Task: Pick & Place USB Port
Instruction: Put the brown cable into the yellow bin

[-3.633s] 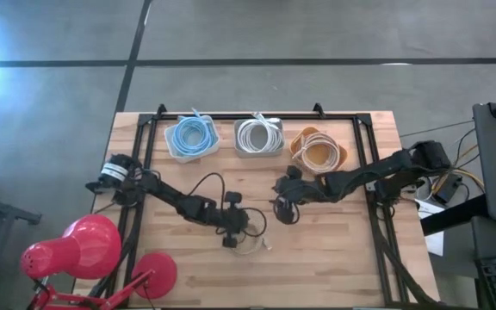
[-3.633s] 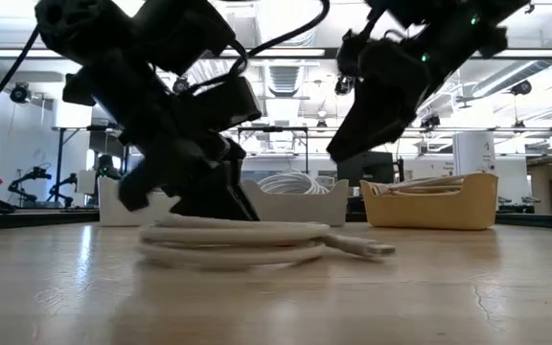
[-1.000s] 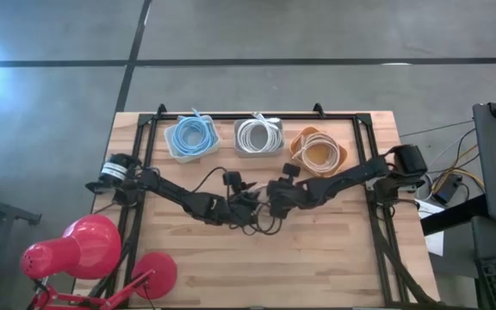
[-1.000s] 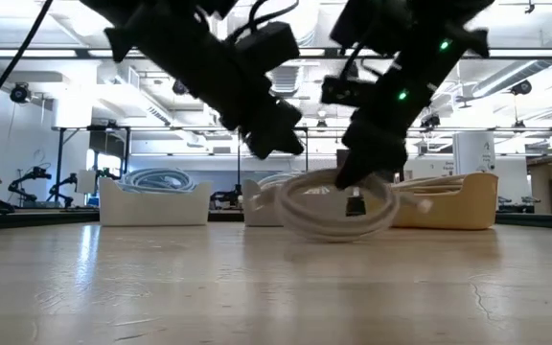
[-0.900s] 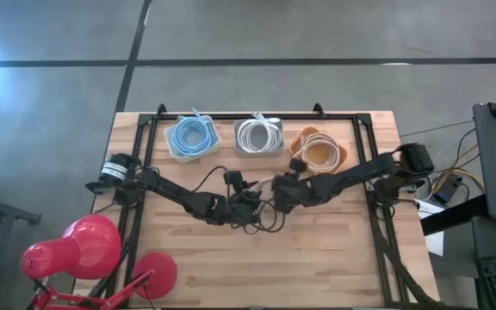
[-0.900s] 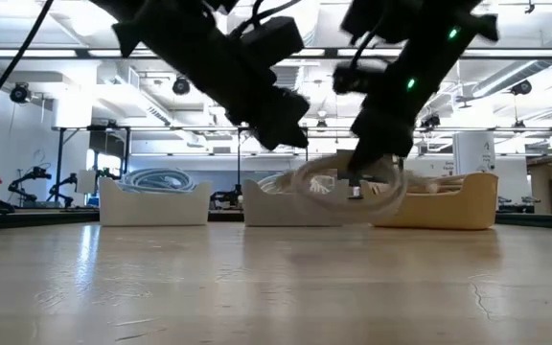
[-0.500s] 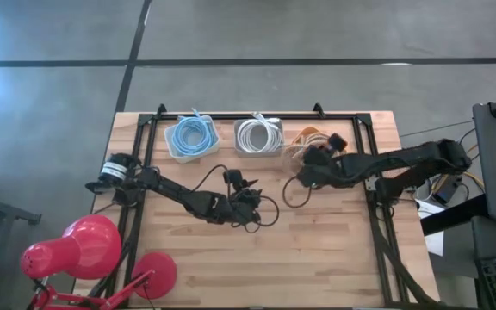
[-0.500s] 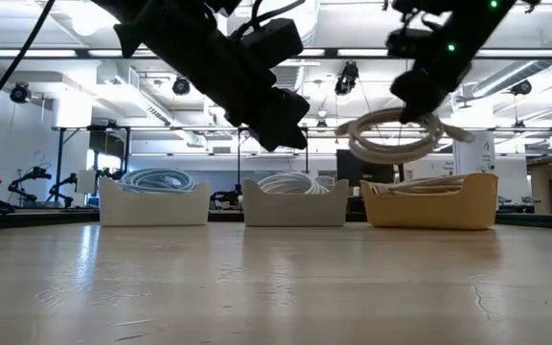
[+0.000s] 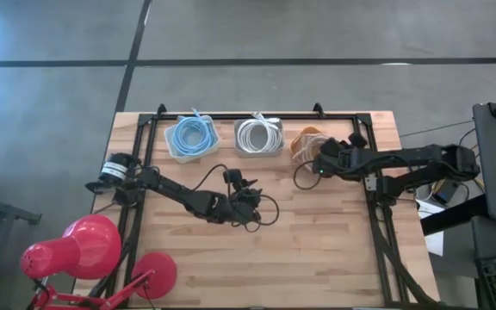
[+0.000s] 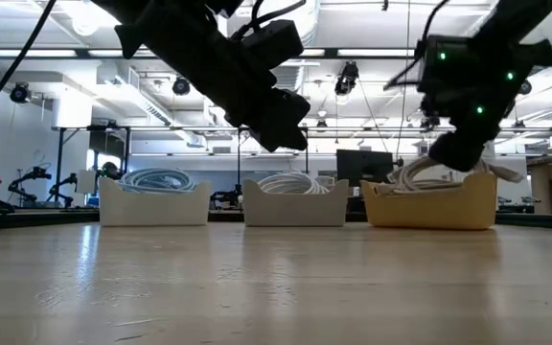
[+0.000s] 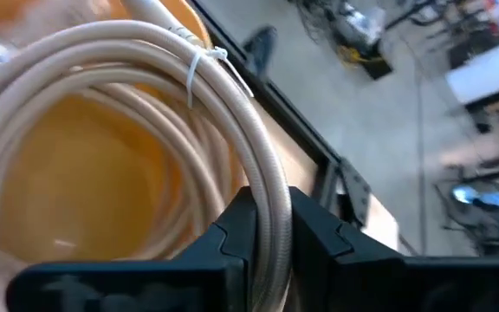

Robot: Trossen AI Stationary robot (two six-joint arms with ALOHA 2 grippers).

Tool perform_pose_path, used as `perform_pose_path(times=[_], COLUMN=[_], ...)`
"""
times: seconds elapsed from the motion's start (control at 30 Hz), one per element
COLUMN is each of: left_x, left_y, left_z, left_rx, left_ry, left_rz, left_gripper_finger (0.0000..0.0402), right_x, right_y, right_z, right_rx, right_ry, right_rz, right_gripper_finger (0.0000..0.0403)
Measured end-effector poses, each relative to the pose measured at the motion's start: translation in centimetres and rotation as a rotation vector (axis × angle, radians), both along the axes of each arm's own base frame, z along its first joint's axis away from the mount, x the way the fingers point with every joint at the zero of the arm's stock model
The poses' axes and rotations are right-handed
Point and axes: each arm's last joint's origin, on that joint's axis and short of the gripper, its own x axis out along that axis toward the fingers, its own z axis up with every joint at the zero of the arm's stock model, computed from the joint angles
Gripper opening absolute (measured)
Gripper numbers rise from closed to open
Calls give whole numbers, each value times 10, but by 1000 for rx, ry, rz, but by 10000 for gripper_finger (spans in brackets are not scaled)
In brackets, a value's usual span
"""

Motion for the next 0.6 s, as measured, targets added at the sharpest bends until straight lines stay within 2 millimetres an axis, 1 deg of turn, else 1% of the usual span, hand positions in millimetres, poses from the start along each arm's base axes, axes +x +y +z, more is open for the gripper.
perform_pose_path(times=[0.1, 0.27, 0.4, 0.6], left_x=[0, 1, 1, 1], left_y=[1, 4, 5, 5], left_z=[0, 0, 0, -1], left_rx=[0, 0, 0, -15], left_ry=[-1, 0, 0, 4], left_rz=[4, 11, 14, -5], left_gripper_finger=[172, 172, 172, 172], right_x=[-8, -10, -9, -4], right_y=[-4, -6, -6, -7], right_z=[-9, -17, -17, -11], right_rx=[-28, -43, -39, -36], right_ry=[35, 11, 6, -14], right_rz=[-36, -48, -45, -37], right_gripper_finger=[48, 56, 68, 100])
